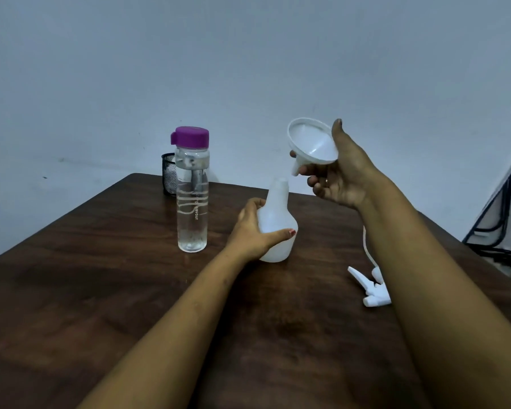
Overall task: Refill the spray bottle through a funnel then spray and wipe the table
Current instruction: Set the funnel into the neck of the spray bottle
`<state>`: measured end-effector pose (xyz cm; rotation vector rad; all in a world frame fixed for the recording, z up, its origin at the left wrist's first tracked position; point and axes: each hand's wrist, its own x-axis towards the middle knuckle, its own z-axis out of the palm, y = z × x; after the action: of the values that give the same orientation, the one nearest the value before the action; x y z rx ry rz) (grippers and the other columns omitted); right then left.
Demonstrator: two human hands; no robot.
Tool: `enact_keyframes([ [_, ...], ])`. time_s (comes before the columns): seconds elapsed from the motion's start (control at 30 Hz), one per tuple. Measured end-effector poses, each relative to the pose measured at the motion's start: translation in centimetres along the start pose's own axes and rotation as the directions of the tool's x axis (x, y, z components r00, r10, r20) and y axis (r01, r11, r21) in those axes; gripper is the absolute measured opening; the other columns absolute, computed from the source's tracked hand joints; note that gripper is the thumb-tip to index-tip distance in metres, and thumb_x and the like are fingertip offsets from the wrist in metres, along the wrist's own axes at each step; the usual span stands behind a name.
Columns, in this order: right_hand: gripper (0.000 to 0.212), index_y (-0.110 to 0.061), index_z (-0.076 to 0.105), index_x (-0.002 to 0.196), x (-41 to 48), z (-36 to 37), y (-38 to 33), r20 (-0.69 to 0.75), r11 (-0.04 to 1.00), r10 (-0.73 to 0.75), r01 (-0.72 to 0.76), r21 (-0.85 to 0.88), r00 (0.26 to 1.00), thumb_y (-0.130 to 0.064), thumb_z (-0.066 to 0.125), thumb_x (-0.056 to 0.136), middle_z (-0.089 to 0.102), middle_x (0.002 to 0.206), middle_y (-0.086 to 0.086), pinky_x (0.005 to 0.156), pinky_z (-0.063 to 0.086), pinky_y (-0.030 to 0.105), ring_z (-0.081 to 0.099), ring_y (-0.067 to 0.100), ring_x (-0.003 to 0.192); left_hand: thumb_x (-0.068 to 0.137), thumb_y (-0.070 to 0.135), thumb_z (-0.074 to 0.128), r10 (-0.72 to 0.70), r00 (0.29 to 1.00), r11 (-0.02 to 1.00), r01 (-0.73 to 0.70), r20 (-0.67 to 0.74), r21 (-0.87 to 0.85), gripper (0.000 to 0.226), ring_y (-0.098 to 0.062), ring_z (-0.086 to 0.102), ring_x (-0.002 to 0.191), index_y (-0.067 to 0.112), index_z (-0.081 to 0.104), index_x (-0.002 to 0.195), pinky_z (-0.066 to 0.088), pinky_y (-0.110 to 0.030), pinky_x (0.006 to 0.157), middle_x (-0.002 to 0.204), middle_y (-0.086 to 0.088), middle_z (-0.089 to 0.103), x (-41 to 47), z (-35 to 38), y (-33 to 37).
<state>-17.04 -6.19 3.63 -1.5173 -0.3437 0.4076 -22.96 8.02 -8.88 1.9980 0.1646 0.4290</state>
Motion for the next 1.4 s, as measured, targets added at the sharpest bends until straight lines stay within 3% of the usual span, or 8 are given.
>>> enact_keyframes([
  [0.17,0.085,-0.009,0.071,0.101,-1.5,1.1,0.1,0.021,0.996,0.076,-0.077,0.043,0.997,-0.071,0.015,0.090,0.055,0.054,-0.001,0.038,0.036,0.016,0.042,0.008,0.043,0.072,0.040,0.077,-0.008,0.998,1.000,0.009,0.057,-0.010,0.078,-0.020,0.042,0.117,0.026,0.031,0.133,0.044,-0.039,0.097,0.136,-0.001,0.035,-1.6,0.1,0.7],
  [0.57,0.079,-0.008,0.073,0.096,-2.0,1.6,1.0,-0.019,0.979,0.172,-0.173,-0.104,0.985,-0.068,0.022,0.092,0.040,0.042,-0.007,0.034,0.026,0.014,0.030,0.004,0.036,0.072,0.038,0.077,0.018,0.999,0.999,-0.017,0.038,-0.047,0.075,-0.019,0.042,0.117,0.028,0.034,0.133,0.042,-0.037,0.096,0.136,0.000,0.038,-2.7,0.3,0.7],
  [0.77,0.057,-0.014,0.056,0.093,-1.7,1.8,2.0,-0.070,0.980,0.200,-0.201,-0.013,0.977,-0.066,0.032,0.091,0.042,0.041,-0.004,0.034,0.026,0.013,0.032,0.006,0.032,0.074,0.038,0.076,0.020,0.999,0.997,-0.016,0.046,-0.082,0.073,-0.015,0.042,0.111,0.029,0.034,0.132,0.039,-0.032,0.088,0.134,0.001,0.038,-2.7,0.5,0.4],
  [0.97,0.100,-0.011,0.066,0.116,-1.8,1.2,2.4,0.059,0.982,0.187,-0.186,-0.015,0.981,-0.087,0.015,0.076,0.040,0.044,-0.005,0.035,0.025,0.013,0.031,0.005,0.036,0.074,0.037,0.075,0.018,0.999,0.997,-0.015,0.038,-0.080,0.071,-0.013,0.041,0.111,0.028,0.037,0.133,0.038,-0.030,0.088,0.136,0.002,0.037,-2.5,0.7,0.4],
  [1.07,0.105,-0.013,0.061,0.119,-2.0,1.0,3.1,0.092,0.988,0.140,-0.144,0.049,0.986,-0.092,0.013,0.069,0.041,0.047,-0.003,0.036,0.024,0.015,0.032,0.007,0.037,0.074,0.037,0.075,0.019,0.999,0.997,-0.016,0.038,-0.071,0.072,-0.012,0.040,0.111,0.028,0.037,0.135,0.037,-0.030,0.089,0.137,0.002,0.037,-2.4,0.7,0.3],
  [1.2,0.088,-0.017,0.058,0.108,-2.5,0.6,4.3,0.167,0.999,0.030,-0.037,0.036,0.986,-0.088,0.034,0.060,0.042,0.050,-0.004,0.044,0.023,0.019,0.031,0.006,0.039,0.073,0.037,0.076,0.021,0.999,0.997,-0.019,0.033,-0.072,0.072,-0.013,0.043,0.113,0.030,0.039,0.134,0.040,-0.032,0.091,0.136,0.004,0.040,-2.3,0.7,0.1],
  [1.3,0.054,-0.023,0.056,0.092,-3.0,0.3,5.3,0.246,0.998,-0.046,0.056,-0.033,0.968,-0.066,0.059,0.059,0.045,0.050,-0.009,0.046,0.025,0.017,0.031,0.003,0.039,0.062,0.046,0.079,-0.006,0.998,0.993,0.012,0.055,-0.114,0.076,-0.017,0.049,0.115,0.035,0.045,0.129,0.046,-0.042,0.098,0.131,0.005,0.047,-2.2,0.5,0.1],
  [1.4,0.043,-0.029,0.058,0.107,-2.9,0.3,5.8,0.238,0.990,-0.078,0.104,-0.099,0.968,-0.043,0.071,0.069,0.044,0.056,-0.006,0.042,0.029,0.015,0.032,0.003,0.040,0.048,0.056,0.076,-0.031,0.996,0.990,0.043,0.088,-0.131,0.082,-0.019,0.053,0.112,0.041,0.047,0.123,0.049,-0.046,0.096,0.127,0.005,0.052,-2.0,0.2,0.1],
])
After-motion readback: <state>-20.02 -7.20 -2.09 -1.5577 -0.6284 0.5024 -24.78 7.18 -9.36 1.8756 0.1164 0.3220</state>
